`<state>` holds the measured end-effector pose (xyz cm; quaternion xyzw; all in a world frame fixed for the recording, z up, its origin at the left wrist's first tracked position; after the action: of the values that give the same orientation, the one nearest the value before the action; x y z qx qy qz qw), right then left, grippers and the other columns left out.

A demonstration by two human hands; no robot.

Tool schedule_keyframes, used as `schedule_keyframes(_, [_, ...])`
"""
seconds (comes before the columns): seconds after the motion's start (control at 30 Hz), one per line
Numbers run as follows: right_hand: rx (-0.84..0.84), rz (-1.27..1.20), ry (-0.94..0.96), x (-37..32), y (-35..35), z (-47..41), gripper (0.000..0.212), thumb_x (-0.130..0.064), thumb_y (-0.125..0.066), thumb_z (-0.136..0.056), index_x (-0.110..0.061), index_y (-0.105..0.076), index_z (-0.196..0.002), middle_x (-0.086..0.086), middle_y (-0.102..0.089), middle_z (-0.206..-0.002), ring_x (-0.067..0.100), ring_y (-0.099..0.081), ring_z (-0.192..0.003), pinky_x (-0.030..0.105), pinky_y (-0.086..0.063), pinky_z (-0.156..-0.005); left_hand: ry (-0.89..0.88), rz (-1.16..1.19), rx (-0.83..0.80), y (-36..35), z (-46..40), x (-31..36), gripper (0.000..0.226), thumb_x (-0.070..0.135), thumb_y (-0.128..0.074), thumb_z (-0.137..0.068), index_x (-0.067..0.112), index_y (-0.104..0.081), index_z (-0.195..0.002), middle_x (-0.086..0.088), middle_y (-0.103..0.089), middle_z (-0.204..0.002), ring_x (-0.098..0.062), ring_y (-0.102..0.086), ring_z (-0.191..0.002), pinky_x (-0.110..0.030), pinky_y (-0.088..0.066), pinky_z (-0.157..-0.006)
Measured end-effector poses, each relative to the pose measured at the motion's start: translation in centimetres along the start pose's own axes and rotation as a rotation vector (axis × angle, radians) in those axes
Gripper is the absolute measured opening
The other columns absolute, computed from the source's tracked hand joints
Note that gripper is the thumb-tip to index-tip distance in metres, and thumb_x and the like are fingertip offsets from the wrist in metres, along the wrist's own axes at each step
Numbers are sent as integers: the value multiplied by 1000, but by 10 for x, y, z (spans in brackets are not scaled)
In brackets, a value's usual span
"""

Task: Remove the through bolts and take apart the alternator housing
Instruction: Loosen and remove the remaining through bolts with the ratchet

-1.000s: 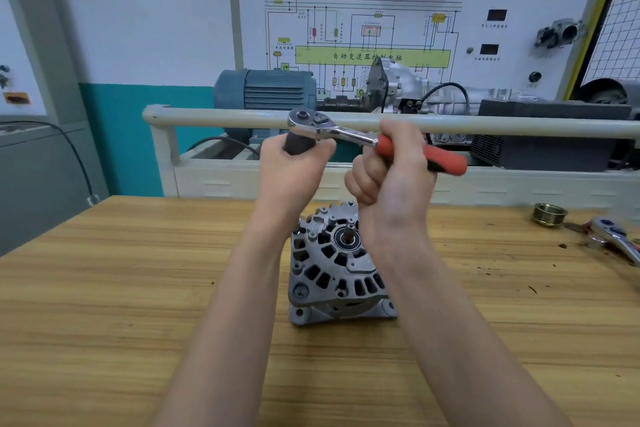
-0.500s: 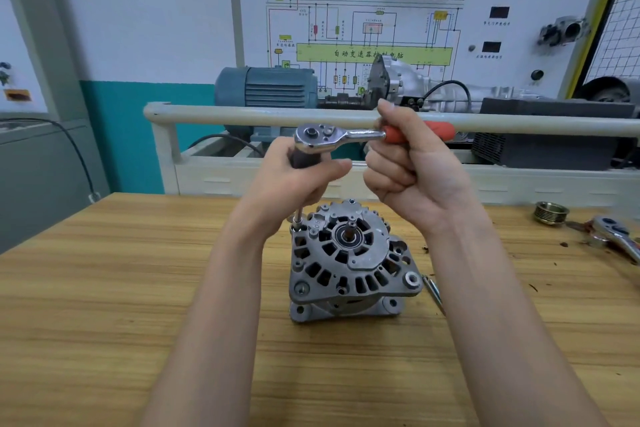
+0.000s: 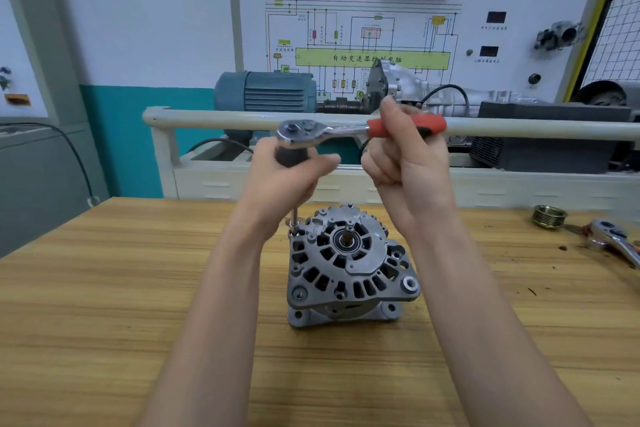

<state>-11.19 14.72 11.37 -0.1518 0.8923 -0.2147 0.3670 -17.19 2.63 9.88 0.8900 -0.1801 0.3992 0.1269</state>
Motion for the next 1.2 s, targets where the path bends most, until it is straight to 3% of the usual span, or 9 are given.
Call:
schedule_keyframes(0.1, [94, -182, -87, 11, 11, -6, 25, -22, -61, -79, -16, -41, -67, -10, -22, -35, 3, -18, -31, 16, -21, -34, -20, -103, -229, -21, 7, 4, 32, 19, -69, -73, 12, -50, -49, 2, -41, -40, -15, -33, -36, -20, -29, -40])
schedule_keyframes(0.17, [48, -187, -121, 10, 14, -7, 26, -22, -60, -80, -15, -39, -65, -10, -22, -34, 3, -17, -30, 16, -20, -33, -9, -116, -242, -27, 8, 5, 35, 19, -69, -74, 16, -49, -46, 6, -39, -39, -11, -31, -36, -18, -28, -40])
schedule_keyframes(0.4, [-204, 145, 52, -12, -3, 4, 31, -1, -55, -84, -16, -30, -73, -14, -35, -42, 3, -20, -35, 16, -21, -39, 85, 55, 366, 7, 0, -5, 41, 5, -61, -85, 17, -40, -52, 6, -32, -44, -10, -24, -42, -22, -22, -45])
schedule_keyframes(0.47, [-199, 196, 119, -17, -8, 6, 31, -1, -58, -83, -15, -32, -73, -14, -40, -45, 3, -23, -36, 17, -21, -41, 82, 32, 421, 9, 1, -4, 41, 6, -61, -84, 17, -38, -52, 4, -31, -45, -11, -24, -44, -24, -22, -46])
schedule_keyframes(0.67, [109, -98, -81, 3, 14, -3, 37, -14, -55, -95, -16, -40, -61, -10, -23, -35, 3, -16, -30, 17, -18, -33, 4, -106, -230, -19, 5, 4, 31, 18, -68, -74, 17, -53, -48, 4, -44, -41, -15, -36, -38, -21, -33, -42])
schedule_keyframes(0.77, [138, -177, -190, 13, 17, -5, 31, -24, -53, -95, -14, -48, -66, -9, -22, -34, 3, -16, -29, 16, -18, -31, 47, -214, -339, -33, 11, 1, 36, 23, -71, -72, 5, -48, -51, 1, -41, -42, -17, -34, -39, -22, -28, -42])
schedule_keyframes(0.9, [38, -123, -153, 2, 20, -5, 38, -9, -55, -90, -19, -35, -59, -10, -24, -34, 3, -17, -29, 17, -15, -33, 57, -59, -148, -25, 5, 4, 38, 16, -70, -78, 18, -50, -45, 8, -39, -41, -9, -30, -38, -17, -27, -40])
schedule_keyframes(1.1, [-211, 166, 40, -9, -13, 7, 33, 2, -60, -80, -15, -32, -72, -13, -37, -44, 4, -23, -35, 16, -22, -40, 84, 106, 426, 12, 3, -2, 39, 1, -59, -85, 15, -40, -53, 2, -31, -46, -10, -23, -42, -21, -23, -42])
schedule_keyframes(1.2, [-214, 194, 58, -12, -19, 10, 30, 0, -61, -79, -13, -35, -73, -12, -37, -42, 4, -23, -35, 17, -21, -41, 77, 93, 313, 13, 0, -3, 39, 1, -61, -83, 15, -43, -51, 4, -33, -42, -10, -26, -38, -19, -25, -40])
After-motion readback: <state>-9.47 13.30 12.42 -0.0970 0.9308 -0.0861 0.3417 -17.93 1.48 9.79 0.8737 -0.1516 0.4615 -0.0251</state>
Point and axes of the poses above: each hand's wrist, its own z-axis away from the middle knuckle, its own y-axis out of the back of the hand, x = y × z, the point moved 8 cm from there along -z, towards the middle knuckle
